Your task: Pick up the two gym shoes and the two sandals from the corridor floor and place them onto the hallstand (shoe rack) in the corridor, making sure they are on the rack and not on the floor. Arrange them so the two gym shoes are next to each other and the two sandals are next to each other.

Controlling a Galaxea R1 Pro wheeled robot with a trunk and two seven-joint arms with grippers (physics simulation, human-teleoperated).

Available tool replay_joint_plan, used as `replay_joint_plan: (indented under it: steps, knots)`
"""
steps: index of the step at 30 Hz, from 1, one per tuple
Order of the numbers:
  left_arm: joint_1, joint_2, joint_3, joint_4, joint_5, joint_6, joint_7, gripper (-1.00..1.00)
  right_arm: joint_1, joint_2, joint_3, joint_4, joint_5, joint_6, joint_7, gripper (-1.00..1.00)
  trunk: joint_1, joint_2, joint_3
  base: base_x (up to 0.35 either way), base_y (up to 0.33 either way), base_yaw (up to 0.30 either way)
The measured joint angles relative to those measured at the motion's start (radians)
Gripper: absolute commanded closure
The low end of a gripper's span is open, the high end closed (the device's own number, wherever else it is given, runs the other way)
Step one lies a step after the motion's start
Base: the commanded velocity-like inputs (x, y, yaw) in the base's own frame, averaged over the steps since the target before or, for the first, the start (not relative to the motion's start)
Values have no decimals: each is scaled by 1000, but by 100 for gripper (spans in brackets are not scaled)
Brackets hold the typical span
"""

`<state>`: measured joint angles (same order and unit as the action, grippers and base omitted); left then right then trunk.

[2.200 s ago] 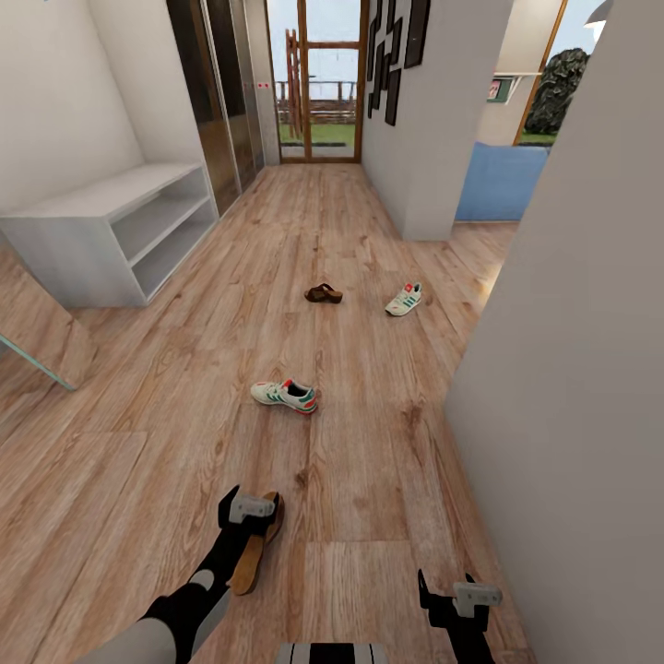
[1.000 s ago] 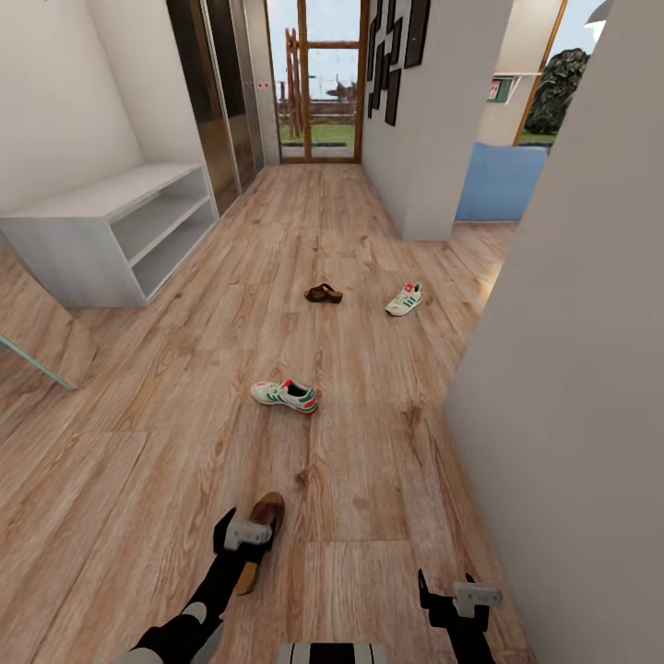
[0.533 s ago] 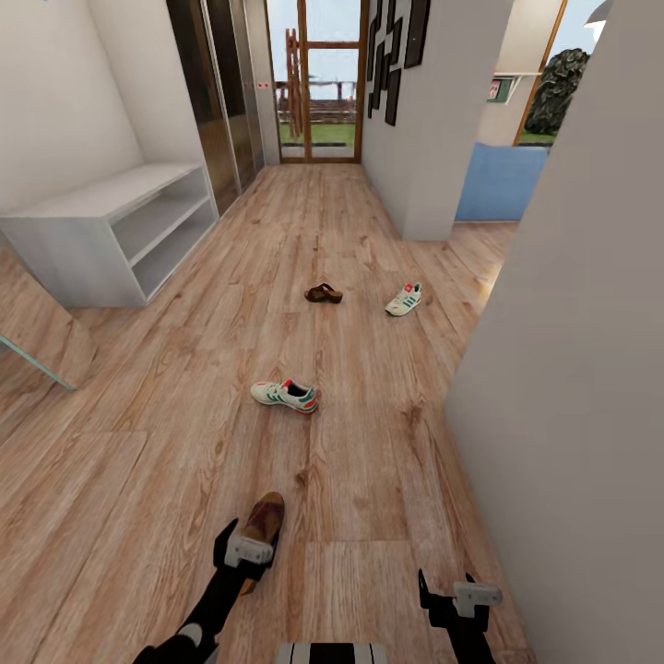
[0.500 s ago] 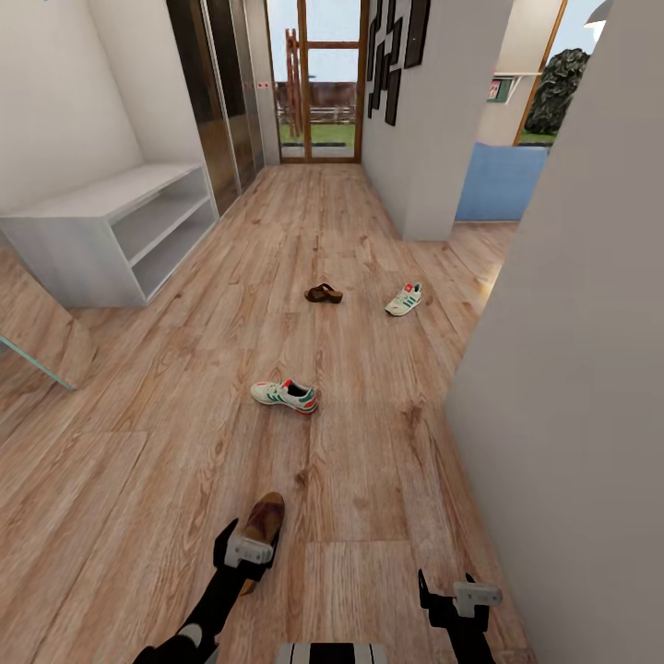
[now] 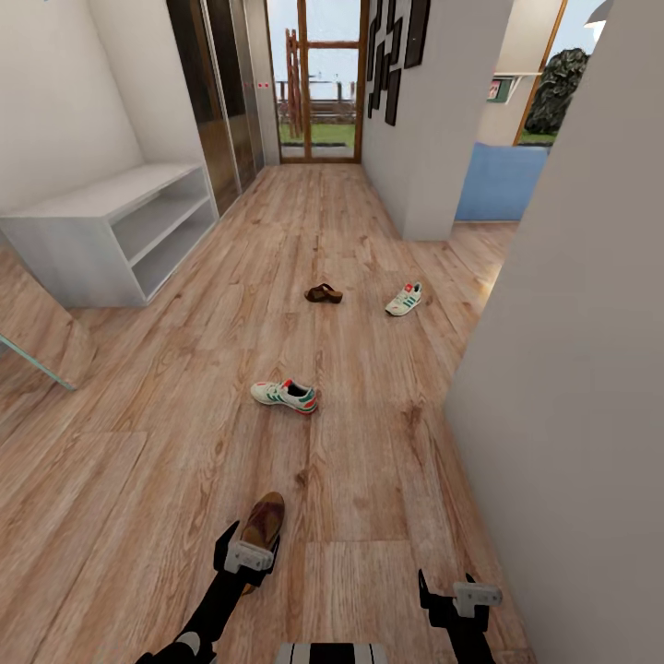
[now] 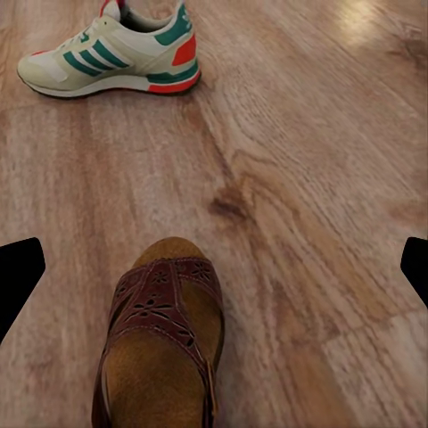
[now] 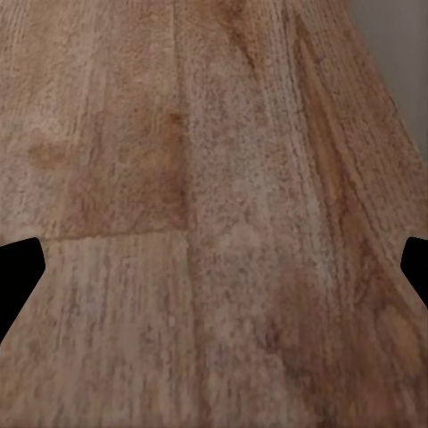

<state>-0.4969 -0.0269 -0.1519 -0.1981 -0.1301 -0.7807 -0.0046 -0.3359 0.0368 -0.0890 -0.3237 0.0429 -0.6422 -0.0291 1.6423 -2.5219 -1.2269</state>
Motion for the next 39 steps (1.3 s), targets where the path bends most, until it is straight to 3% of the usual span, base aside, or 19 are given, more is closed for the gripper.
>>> replay_joint_plan:
  steps: [14,39]
  knots:
    - [9,10,1,3,-2,-17,0,-100,0,0,0,0,0,0,0,-100,0,0,-6,0,0,0]
    - [11,20,2,2,-1,-21,0,-100,0,-1,0,0,-1,1,0,-100,0,0,-41,0,0,0]
